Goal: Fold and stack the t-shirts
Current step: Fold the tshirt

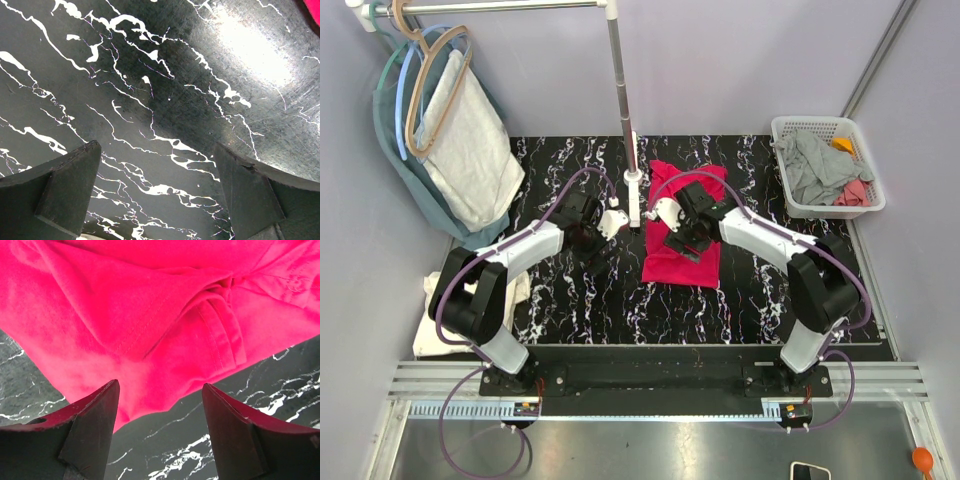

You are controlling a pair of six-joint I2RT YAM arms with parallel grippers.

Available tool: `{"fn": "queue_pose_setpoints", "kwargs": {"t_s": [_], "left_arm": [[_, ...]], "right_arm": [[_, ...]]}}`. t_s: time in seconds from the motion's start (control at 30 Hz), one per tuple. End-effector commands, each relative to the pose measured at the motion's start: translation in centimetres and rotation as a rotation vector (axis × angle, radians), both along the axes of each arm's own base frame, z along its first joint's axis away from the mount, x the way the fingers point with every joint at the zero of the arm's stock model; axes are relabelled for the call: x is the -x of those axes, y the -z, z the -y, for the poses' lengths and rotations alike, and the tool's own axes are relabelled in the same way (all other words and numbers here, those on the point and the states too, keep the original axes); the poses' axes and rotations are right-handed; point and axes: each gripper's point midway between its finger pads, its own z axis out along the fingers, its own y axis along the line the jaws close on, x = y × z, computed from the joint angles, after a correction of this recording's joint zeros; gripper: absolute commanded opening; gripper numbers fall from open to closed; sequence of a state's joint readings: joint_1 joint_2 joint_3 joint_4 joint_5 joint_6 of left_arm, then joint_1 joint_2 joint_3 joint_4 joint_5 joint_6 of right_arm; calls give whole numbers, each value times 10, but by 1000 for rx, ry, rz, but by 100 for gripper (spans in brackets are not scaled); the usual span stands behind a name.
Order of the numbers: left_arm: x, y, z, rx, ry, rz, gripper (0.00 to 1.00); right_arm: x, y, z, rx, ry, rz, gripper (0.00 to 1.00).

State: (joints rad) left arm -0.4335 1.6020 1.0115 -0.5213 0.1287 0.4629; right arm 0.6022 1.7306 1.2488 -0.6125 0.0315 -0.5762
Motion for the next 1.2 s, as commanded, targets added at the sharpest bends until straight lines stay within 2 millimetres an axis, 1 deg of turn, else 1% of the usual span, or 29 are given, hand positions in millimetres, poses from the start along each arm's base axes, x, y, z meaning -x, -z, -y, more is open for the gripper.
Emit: {"fn": "queue_pose_setpoints", "kwargs": {"t_s": [0.0,0.37,0.6,0.87,0.93,0.97,1.03,1.17], "left_arm": [[-15,-21,5,32,-1,78,99],[-15,-17,5,32,-1,73,99],[-15,-20,5,33,-2,81,99],[-14,-18,2,31,-9,79,99],[-15,-19,2,31,-10,85,99],[-15,-20,1,31,-10,86,99],[-16,-20,0,27,-11,91,99],[-19,-20,-4,22,-24,103,99]], "right_arm": [[-9,-4,-18,-54,-11,21,75],[-28,2,-32,-60,-15,32,75],[-40,4,-41,-66,-15,43,75],[-57,2,-56,-92,-6,61,75],[-62,-1,-61,-101,-5,71,75],[-64,2,-62,-99,-2,67,75],[-69,-3,-68,-110,-4,80,76],[-77,-2,-73,-111,3,91,75]]}}
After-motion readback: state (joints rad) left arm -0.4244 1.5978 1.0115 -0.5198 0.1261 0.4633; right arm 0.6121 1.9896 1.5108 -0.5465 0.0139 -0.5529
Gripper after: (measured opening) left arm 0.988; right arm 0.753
